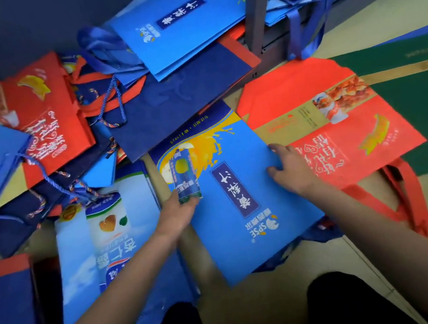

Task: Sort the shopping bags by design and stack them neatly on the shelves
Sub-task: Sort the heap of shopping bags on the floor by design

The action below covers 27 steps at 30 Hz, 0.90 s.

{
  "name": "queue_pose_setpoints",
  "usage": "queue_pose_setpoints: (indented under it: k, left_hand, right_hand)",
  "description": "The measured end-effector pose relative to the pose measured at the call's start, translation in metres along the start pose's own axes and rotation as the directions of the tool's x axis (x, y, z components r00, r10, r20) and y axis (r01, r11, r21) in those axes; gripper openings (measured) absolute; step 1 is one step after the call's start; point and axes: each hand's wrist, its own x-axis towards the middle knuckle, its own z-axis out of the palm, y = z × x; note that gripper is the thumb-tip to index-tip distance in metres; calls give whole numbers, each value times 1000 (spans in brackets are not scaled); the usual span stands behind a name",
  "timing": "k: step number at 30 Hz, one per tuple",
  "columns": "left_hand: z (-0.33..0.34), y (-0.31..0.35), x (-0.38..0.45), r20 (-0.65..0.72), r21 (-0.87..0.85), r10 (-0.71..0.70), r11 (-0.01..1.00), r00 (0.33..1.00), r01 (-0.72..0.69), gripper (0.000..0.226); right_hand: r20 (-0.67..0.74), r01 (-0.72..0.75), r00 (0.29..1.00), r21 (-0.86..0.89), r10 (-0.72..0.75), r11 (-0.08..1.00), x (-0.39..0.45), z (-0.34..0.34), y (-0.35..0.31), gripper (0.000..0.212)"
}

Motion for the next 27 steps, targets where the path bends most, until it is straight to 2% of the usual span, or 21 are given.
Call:
queue_pose_setpoints:
  k: [2, 4, 5, 7, 9, 11, 16, 17, 19, 22, 24, 27]
  left_hand:
    - [-30, -9, -3, 48, 95, 117, 988, 992, -122, 36]
    - [-56, -12, -7, 2, 162, 303, 940, 953, -299, 40]
    - [-68, -11, -10, -53, 188, 404, 902, 913, -388, 38]
    - [-90, -2, -16, -181, 285, 589, 798, 788, -531, 39]
    - [-113, 4, -16, -277, 415, 674, 727, 685, -548, 45]
    - [-139, 3, -8, -337, 517, 682, 710, 649, -478, 45]
    - [-205, -22, 7, -397, 730, 656, 649, 642, -213, 49]
    - [-217, -28, 10, -413, 748, 628, 647, 660, -148, 51]
    - [-240, -41, 16, -424, 759, 523, 651, 739, -24, 62]
    - [-260, -55, 24, -446, 683, 280, 720, 850, 122, 72]
    - [-265, -61, 26, -465, 683, 239, 710, 852, 173, 69]
    - [-274, -67, 25, -525, 673, 273, 713, 806, 197, 64]
  right_hand:
    - [43, -8, 999, -55, 11, 998, 0, 5, -7, 50]
    - [-2, -14, 1000, -87, 14, 996, 3, 6, -11, 46]
    - [-20, -15, 1000, -79, 14, 997, 5, 5, -14, 44]
    - [-47, 7, 999, -41, -9, 999, 9, 2, -21, 37]
    - [-95, 25, 995, 16, -23, 1000, 14, 2, -33, 32]
    - [-118, 64, 991, 77, -54, 995, 15, 6, -50, 28]
    - [-113, 262, 963, 161, -246, 952, 18, 28, -107, 25]
    - [-107, 295, 954, 159, -280, 942, 18, 33, -120, 26]
    - [-96, 354, 935, 157, -342, 922, 17, 42, -145, 29]
    - [-55, 419, 908, 171, -416, 892, 16, 59, -180, 34]
    - [-23, 431, 900, 180, -435, 884, 15, 72, -198, 36]
    - [1, 430, 899, 181, -437, 885, 13, 88, -211, 37]
